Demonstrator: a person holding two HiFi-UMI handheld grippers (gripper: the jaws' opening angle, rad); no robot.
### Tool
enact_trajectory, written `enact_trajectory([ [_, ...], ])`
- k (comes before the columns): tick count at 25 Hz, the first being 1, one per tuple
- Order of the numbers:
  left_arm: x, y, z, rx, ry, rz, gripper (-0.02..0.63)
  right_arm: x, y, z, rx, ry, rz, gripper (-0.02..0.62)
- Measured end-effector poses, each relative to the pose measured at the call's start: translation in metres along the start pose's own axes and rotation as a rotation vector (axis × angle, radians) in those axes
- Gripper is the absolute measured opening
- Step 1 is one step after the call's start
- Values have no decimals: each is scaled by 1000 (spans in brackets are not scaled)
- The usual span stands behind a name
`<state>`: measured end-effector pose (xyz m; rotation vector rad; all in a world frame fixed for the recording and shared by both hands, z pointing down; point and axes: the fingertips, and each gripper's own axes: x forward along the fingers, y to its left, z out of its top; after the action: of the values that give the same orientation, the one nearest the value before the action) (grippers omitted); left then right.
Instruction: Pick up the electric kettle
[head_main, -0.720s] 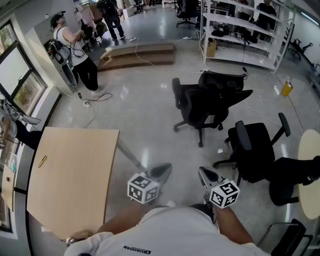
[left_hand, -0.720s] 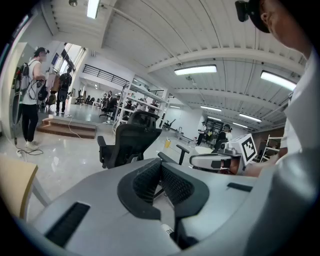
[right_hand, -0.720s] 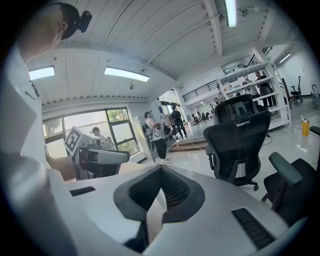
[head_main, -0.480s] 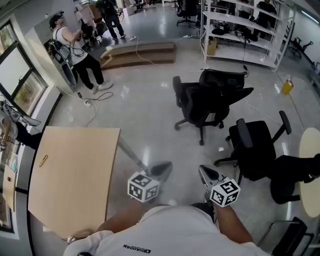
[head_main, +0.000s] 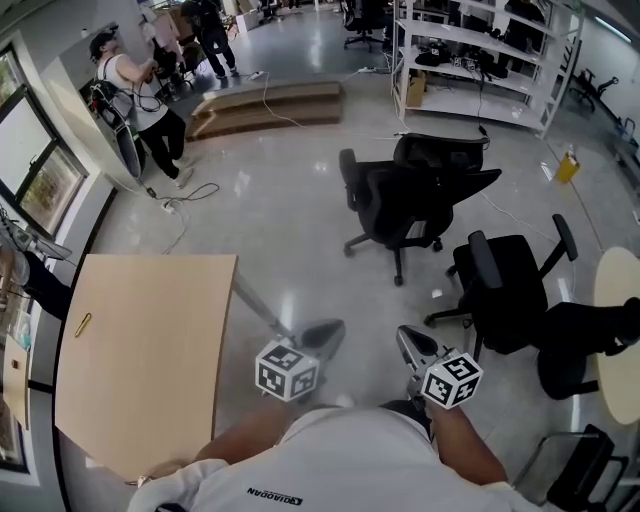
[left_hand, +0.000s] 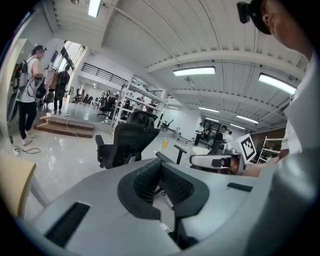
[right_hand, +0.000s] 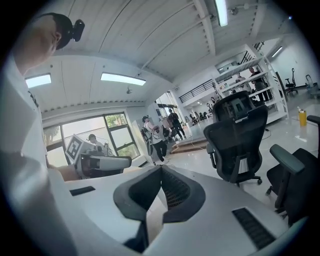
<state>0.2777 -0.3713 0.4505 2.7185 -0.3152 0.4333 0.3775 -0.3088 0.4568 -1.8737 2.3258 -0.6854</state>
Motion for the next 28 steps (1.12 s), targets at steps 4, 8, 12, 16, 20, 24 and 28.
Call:
enact_trajectory([
  [4, 0, 1, 2, 9, -11, 1, -5, 1, 2, -1, -1, 15, 8, 21],
  [8, 3, 4, 6, 12, -35, 18, -5, 5, 0, 0, -30, 35, 30, 21],
  [12, -4, 4, 7, 7, -64, 65, -5, 11, 3, 4, -61, 58, 83, 21],
  [16, -14, 2, 10, -11, -98, 138, -5, 19, 5, 11, -82, 84, 142, 21],
  [20, -23, -6, 6, -48, -128, 215, -5, 18, 10, 12, -106, 121, 197, 21],
  [24, -20, -20, -2, -78, -141, 267, -5, 6, 15, 15, -162, 132, 259, 21],
  [28, -15, -42, -7, -95, -166, 307, -5, -13, 6, 4, -160, 163, 290, 21],
])
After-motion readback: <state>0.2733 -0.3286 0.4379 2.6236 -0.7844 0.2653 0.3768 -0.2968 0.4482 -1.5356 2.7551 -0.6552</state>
